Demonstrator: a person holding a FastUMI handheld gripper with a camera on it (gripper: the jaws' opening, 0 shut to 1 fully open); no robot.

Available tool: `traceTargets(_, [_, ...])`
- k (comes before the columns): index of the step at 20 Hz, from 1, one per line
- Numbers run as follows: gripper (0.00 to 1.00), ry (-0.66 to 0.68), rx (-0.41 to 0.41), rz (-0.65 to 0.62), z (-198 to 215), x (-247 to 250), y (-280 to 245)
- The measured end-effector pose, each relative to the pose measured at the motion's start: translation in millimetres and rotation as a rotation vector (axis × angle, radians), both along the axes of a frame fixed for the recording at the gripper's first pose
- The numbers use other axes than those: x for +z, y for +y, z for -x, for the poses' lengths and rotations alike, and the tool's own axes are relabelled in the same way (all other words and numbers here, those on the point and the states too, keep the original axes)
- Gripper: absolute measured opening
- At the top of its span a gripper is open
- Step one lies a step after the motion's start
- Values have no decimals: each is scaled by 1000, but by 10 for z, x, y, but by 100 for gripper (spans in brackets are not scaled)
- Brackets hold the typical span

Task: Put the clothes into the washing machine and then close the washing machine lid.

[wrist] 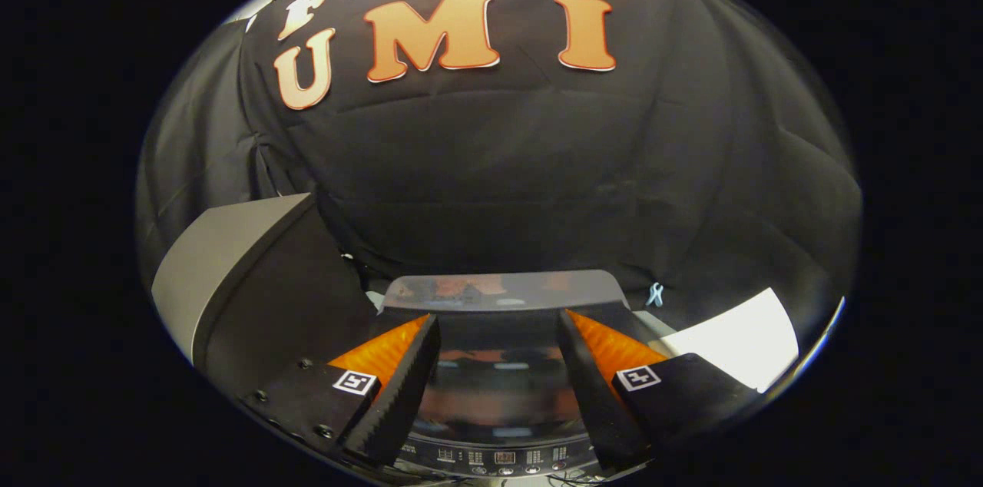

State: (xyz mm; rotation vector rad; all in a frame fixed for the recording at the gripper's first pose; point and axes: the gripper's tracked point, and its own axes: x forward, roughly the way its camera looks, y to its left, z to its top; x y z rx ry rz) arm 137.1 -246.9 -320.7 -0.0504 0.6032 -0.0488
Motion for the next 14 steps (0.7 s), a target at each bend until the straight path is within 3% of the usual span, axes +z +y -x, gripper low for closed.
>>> traceTargets(9, [97,-197,-102,-1,412,970,58])
traceTargets(14, [97,-319,-137,9,600,1890,88])
